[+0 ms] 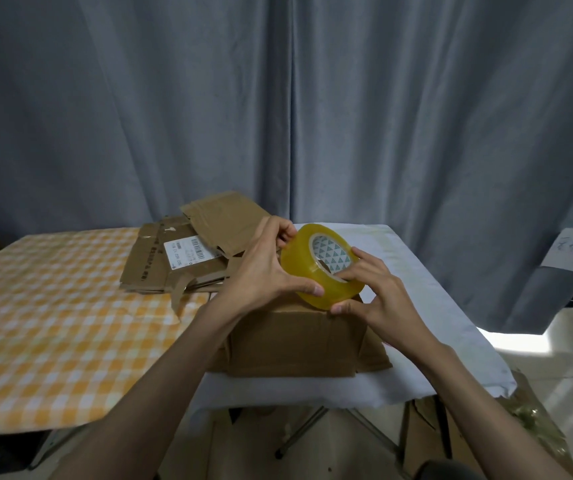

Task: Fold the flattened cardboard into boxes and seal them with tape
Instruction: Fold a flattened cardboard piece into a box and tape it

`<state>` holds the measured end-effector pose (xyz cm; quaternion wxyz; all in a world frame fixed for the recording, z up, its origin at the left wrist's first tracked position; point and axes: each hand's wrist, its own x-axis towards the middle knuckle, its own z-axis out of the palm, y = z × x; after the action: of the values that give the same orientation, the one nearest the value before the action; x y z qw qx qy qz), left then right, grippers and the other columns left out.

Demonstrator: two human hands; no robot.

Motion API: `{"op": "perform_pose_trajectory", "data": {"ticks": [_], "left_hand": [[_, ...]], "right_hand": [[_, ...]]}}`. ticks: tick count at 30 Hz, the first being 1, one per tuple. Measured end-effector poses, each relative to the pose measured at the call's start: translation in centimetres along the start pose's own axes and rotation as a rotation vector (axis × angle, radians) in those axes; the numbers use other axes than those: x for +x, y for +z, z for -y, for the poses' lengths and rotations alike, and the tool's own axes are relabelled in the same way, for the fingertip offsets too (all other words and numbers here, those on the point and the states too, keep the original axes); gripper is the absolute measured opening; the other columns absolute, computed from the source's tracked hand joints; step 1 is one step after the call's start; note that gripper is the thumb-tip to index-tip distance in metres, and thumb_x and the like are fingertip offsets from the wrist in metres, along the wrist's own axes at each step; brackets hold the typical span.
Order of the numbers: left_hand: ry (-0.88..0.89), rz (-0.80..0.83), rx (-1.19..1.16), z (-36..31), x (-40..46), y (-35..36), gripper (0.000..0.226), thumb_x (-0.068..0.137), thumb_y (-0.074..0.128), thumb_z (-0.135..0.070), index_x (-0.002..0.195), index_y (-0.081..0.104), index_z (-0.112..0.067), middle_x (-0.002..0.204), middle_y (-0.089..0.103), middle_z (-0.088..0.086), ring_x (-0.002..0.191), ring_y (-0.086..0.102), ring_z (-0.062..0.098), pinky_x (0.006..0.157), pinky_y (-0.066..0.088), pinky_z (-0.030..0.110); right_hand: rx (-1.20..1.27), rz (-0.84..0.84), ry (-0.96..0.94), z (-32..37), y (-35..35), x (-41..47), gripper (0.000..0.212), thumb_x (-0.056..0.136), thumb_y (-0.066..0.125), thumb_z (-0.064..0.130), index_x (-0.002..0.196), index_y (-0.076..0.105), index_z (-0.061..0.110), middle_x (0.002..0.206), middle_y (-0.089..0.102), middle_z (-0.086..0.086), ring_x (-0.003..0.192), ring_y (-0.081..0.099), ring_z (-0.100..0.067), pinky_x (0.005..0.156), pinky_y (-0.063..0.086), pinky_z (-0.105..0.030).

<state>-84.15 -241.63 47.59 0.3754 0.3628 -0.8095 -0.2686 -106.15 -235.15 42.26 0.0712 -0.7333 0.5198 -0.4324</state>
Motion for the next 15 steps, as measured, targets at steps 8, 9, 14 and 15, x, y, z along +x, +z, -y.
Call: {"op": "perform_pose_trajectory", "data": {"ticks": [8,9,14,15], "left_hand": [[-0.024,-0.014,-0.001,-0.2,-0.1,0.6,0.076,0.050,0.096,-0.041,0.104,0.045,-0.022,0.108,0.043,-0.009,0.093,0.045,0.002,0.071,0.040,0.006],[-0.025,-0.031,-0.002,-0.4,-0.2,0.8,0.079,0.050,0.096,-0.042,0.108,0.046,-0.023,0.110,0.043,-0.009,0.095,0.046,0.002,0.072,0.040,0.006],[0.007,-0.124,0.037,-1.5,-0.9,1.2,0.098,0.049,0.095,-0.045,0.135,0.051,-0.026,0.124,0.043,-0.011,0.111,0.048,0.004,0.088,0.040,0.007],[0.018,-0.156,0.053,-1.7,-1.1,1.4,0.098,0.049,0.095,-0.045,0.135,0.053,-0.025,0.125,0.044,-0.011,0.113,0.048,0.005,0.089,0.038,0.005]], "right_hand": [[0.047,0.213,0.115,1.7,-0.7,0.0,0.048,0.080,0.081,0.031,0.122,0.057,0.032,0.141,0.045,0.020,0.150,0.010,-0.004,0.116,0.025,-0.029],[0.027,0.228,0.133,2.1,-0.7,0.3,0.051,0.080,0.081,0.036,0.125,0.056,0.032,0.143,0.044,0.019,0.150,0.008,-0.004,0.116,0.024,-0.030],[0.106,0.083,0.137,2.9,-0.2,0.5,0.045,0.080,0.080,0.037,0.121,0.062,0.030,0.144,0.050,0.009,0.147,0.017,0.000,0.112,0.030,-0.021],[0.123,0.063,0.135,2.8,-0.2,0.3,0.043,0.079,0.081,0.035,0.118,0.063,0.032,0.144,0.050,0.008,0.147,0.018,0.002,0.109,0.028,-0.014]]}}
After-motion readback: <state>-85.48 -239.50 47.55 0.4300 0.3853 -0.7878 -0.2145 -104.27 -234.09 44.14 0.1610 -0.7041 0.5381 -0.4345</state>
